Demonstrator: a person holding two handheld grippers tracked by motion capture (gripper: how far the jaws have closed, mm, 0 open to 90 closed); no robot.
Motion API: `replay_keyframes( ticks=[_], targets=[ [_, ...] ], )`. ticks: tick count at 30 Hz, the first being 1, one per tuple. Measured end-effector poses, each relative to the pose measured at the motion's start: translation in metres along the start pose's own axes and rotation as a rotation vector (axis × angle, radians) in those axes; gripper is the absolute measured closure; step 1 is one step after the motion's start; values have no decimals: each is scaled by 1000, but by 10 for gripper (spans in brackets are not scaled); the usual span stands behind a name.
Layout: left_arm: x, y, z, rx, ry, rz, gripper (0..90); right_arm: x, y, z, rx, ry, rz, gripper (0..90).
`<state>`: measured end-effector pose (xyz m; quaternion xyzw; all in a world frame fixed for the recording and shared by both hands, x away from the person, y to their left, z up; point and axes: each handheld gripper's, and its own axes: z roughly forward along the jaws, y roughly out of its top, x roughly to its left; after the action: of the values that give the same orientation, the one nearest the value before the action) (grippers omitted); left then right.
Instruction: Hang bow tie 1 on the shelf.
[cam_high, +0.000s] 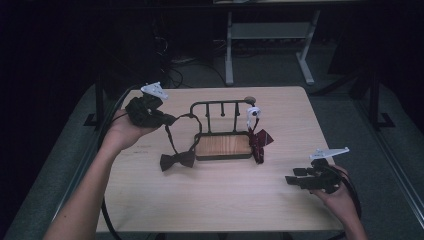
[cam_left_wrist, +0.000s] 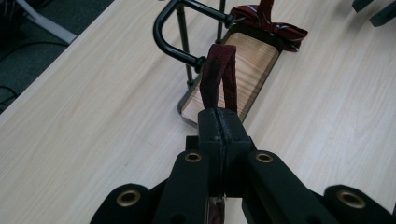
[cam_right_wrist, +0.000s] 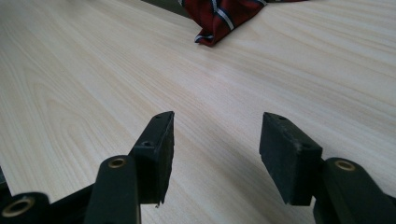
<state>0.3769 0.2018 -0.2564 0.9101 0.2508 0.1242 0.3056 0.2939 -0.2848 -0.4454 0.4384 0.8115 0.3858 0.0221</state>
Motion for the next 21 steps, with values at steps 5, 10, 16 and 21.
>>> replay_keyframes(
  ticks=[5,10,16,21],
  targets=[
    [6,3,2,13,8,-12,895,1,0,1,2,-2,-5,448],
    [10,5,4,12,12,-21,895,0,0,0,-3,-2,-9,449],
    [14,8,6,21,15,-29,896,0,0,0,-7,-1,-11,448],
    [20,12,9,38,19,-37,895,0,0,-1,-6,-2,-11,448]
  ],
)
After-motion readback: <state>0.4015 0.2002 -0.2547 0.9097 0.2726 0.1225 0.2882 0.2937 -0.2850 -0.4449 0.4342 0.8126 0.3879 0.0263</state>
